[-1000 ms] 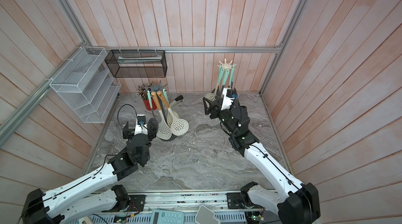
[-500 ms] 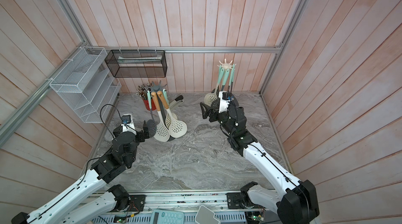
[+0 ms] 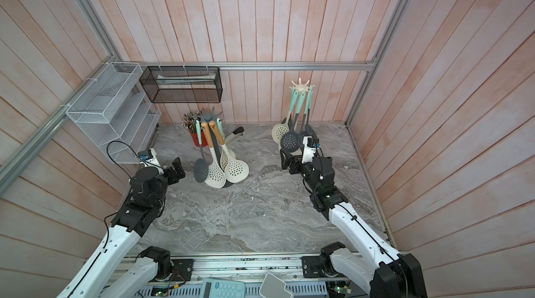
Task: Hang the skimmer on the kitchen utensil rack
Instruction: Reset both arms
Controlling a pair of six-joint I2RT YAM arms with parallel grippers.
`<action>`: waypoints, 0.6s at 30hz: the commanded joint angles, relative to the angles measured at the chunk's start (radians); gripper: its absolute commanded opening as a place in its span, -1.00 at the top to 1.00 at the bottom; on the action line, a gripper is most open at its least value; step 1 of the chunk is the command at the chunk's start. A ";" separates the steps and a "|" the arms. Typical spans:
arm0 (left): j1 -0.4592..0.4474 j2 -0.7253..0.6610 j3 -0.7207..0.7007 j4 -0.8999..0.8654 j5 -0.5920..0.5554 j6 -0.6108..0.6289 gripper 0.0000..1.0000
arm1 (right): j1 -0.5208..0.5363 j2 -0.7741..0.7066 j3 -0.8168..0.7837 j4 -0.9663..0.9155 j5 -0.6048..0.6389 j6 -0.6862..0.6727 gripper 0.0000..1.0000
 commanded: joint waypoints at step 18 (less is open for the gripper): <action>0.195 0.107 -0.117 0.178 0.112 0.031 -1.00 | -0.243 -0.179 -0.353 0.165 0.370 0.199 -0.97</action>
